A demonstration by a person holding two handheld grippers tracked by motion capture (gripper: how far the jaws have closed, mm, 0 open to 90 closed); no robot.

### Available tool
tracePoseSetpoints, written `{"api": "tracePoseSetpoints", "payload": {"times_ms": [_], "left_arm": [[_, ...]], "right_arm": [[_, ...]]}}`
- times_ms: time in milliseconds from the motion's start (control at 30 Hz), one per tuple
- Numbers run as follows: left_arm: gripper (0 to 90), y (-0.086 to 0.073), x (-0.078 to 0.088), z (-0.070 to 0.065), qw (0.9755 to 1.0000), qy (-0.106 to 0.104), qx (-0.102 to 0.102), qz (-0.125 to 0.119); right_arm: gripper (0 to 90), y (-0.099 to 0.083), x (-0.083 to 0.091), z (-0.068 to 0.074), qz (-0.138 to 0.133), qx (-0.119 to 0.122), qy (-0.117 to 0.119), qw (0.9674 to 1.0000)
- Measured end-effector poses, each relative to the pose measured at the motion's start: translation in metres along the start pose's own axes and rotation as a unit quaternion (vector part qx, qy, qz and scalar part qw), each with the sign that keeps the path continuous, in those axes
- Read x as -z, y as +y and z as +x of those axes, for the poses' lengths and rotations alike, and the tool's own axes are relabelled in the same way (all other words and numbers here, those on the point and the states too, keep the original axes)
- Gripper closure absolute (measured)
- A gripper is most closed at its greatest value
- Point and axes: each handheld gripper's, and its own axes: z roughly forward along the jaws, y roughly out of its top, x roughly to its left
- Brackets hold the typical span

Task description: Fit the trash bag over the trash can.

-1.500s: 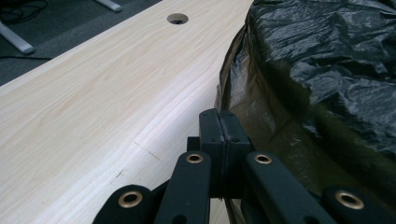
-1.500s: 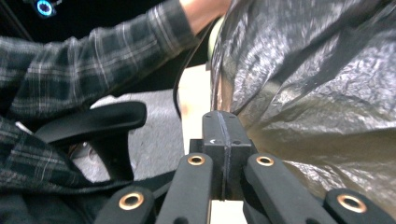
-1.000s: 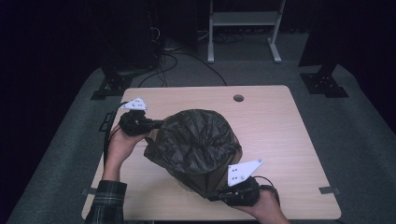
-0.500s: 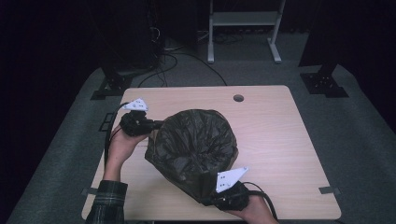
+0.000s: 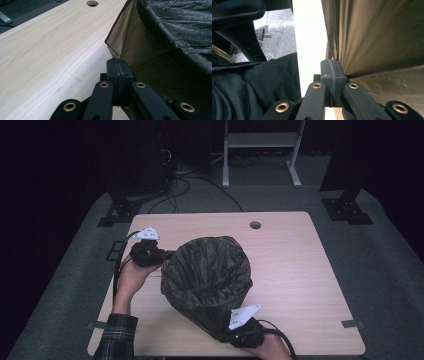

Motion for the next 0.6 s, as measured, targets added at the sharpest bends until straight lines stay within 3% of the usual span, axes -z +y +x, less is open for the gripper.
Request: {"api": "tracePoseSetpoints", "payload": {"times_ms": [133, 300, 400, 500, 600], "left_arm": [[89.8, 0.001, 0.002, 0.000, 1.0000, 0.002, -0.001, -0.002], [89.9, 0.001, 0.004, 0.000, 1.0000, 0.005, 0.000, -0.005], [89.8, 0.002, 0.005, 0.000, 1.0000, 0.006, -0.001, -0.007], [89.8, 0.003, 0.006, 0.000, 0.9999, 0.007, -0.001, -0.008], [89.9, 0.004, 0.007, 0.000, 0.9999, 0.008, -0.004, -0.009]], "right_arm": [[70.0, 0.004, 0.013, 0.008, -0.011, 0.008, -0.010, 0.9999], [67.4, 0.021, 0.046, 0.028, -0.043, 0.029, 0.010, 0.9986], [66.4, 0.035, 0.071, 0.039, -0.075, 0.039, 0.012, 0.9963], [65.6, 0.052, 0.096, 0.039, -0.103, 0.048, 0.002, 0.9935], [64.6, 0.069, 0.121, 0.028, -0.130, 0.044, -0.020, 0.9903]]}}
